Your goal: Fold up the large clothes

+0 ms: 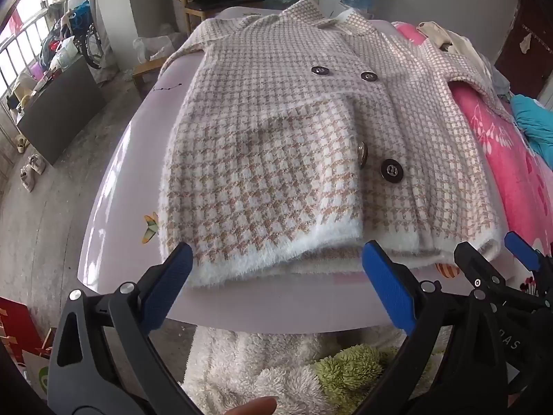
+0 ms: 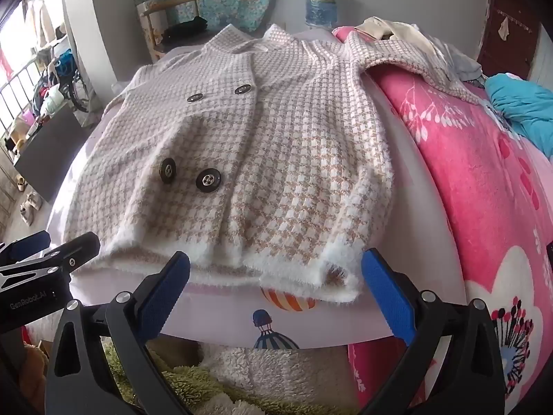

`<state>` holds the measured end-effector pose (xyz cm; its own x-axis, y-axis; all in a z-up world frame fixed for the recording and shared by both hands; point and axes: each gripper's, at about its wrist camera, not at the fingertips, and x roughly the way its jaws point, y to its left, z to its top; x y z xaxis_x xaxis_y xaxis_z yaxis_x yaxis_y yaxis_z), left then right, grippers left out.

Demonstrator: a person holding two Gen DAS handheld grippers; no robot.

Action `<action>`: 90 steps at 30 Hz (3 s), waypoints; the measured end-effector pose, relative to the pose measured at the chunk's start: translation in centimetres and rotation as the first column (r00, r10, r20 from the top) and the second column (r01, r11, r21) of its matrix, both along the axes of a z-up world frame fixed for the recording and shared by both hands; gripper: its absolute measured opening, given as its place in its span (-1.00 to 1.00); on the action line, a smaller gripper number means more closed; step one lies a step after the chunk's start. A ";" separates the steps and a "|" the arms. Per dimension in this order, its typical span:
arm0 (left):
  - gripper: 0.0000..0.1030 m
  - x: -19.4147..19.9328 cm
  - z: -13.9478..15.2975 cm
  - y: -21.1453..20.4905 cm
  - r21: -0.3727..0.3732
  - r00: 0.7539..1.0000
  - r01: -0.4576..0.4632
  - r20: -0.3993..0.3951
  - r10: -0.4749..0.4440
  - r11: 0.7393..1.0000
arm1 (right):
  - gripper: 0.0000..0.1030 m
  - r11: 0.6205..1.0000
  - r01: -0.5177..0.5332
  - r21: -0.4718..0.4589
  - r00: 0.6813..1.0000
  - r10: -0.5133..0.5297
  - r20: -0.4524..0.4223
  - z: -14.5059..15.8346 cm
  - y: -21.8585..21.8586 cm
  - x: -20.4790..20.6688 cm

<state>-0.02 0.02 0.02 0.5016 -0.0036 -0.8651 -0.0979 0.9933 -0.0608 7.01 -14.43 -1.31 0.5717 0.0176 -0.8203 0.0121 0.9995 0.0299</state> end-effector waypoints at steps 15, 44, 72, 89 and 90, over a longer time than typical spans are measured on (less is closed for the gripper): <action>0.84 0.0 0.0 0.0 0.004 1.000 0.000 0.001 0.000 1.000 | 0.88 1.000 0.004 -0.014 1.000 -0.004 0.009 0.6 0.1 -0.4; 0.84 0.0 0.0 0.0 -0.002 1.000 0.001 0.005 -0.001 1.000 | 0.88 1.000 0.007 -0.013 1.000 -0.007 0.001 0.4 0.2 -0.4; 0.84 0.0 0.5 -0.1 -0.004 1.000 0.002 0.006 -0.001 1.000 | 0.88 1.000 0.015 -0.025 1.000 -0.015 -0.007 0.4 0.4 -0.4; 0.84 -0.1 0.6 0.2 -0.003 1.000 0.000 0.003 0.000 1.000 | 0.88 0.998 0.021 -0.053 1.000 -0.021 -0.004 0.4 0.4 -0.3; 0.84 0.0 0.4 0.3 -0.003 1.000 0.000 0.001 0.000 1.000 | 0.88 0.998 0.022 -0.053 1.000 -0.022 -0.003 0.4 0.4 -0.3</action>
